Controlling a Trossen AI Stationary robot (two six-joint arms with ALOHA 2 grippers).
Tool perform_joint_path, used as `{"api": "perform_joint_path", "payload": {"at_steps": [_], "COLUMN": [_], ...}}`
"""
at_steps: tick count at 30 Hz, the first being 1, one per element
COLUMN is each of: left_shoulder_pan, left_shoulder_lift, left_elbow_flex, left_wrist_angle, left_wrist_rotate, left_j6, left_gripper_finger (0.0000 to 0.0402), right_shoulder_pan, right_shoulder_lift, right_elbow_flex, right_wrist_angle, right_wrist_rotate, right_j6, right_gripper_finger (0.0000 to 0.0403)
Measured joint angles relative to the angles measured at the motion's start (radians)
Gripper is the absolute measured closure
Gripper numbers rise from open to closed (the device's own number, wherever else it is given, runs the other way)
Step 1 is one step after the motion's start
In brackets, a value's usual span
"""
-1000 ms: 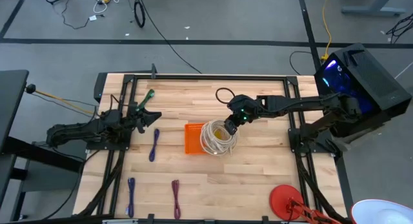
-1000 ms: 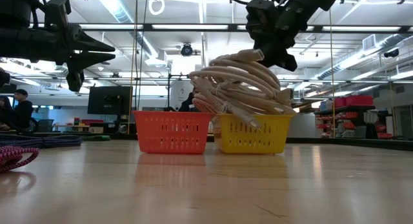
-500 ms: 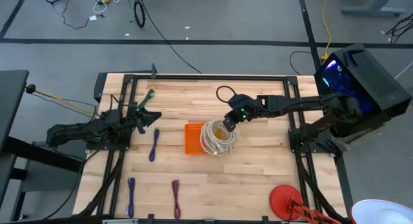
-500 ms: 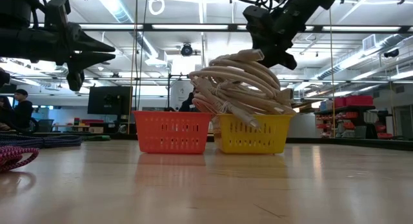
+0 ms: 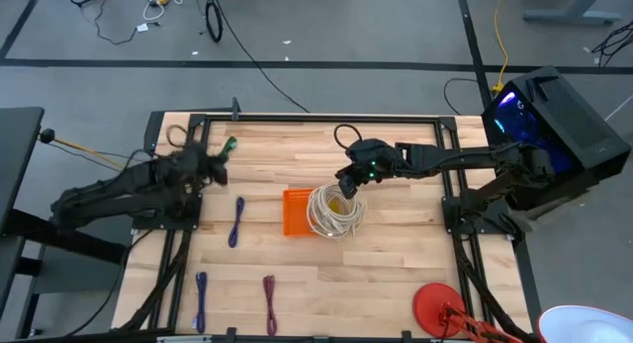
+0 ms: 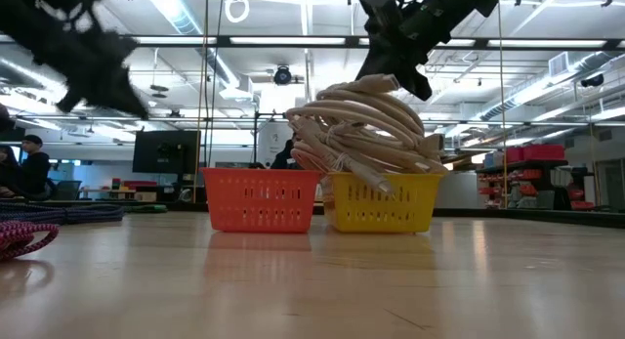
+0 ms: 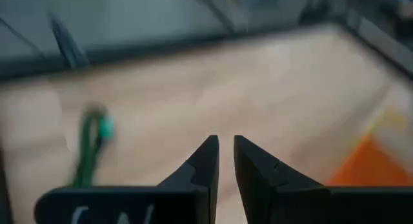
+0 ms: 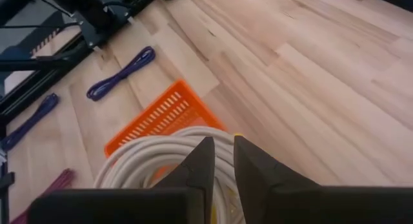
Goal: Pick & Place USB Port
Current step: Put the green charger cable into the orange bin
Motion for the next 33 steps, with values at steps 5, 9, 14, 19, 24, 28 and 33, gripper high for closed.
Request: {"api": "perform_joint_path", "payload": {"at_steps": [5,9,14,19,24,28,33], "left_shoulder_pan": [0.084,0.188,0.298,0.394,0.467,0.517,0.587], "left_shoulder_lift": [0.17,0.395,0.632,0.764,0.873,0.944,1.014], "left_elbow_flex": [0.213,0.393,0.487,0.459,0.452,0.453,0.453], "left_wrist_angle": [-0.039,-0.28,-0.415,-0.395,-0.394,-0.401,-0.398], "left_wrist_rotate": [-0.031,0.091,0.207,0.382,0.435,0.398,0.321], "left_j6": [0.032,0.197,0.356,0.445,0.532,0.551,0.593], "left_gripper_finger": [0.0351,0.0351,0.0351,0.0345,0.0307,0.0269,0.0239], "right_shoulder_pan": [0.001,0.001,0.005,0.03,0.051,0.05,0.053], "right_shoulder_lift": [0.0,0.0,0.0,0.0,0.0,0.0,0.0], "right_elbow_flex": [0.0,0.0,0.0,0.0,0.0,0.0,0.0], "right_wrist_angle": [-0.001,0.0,0.003,0.001,-0.003,-0.003,-0.003], "right_wrist_rotate": [-0.014,-0.028,-0.031,-0.055,-0.055,-0.054,-0.055], "right_j6": [-0.005,-0.029,-0.045,-0.049,-0.063,-0.063,-0.059], "right_gripper_finger": [0.0342,0.0342,0.0342,0.0342,0.0342,0.0342,0.0342]}}
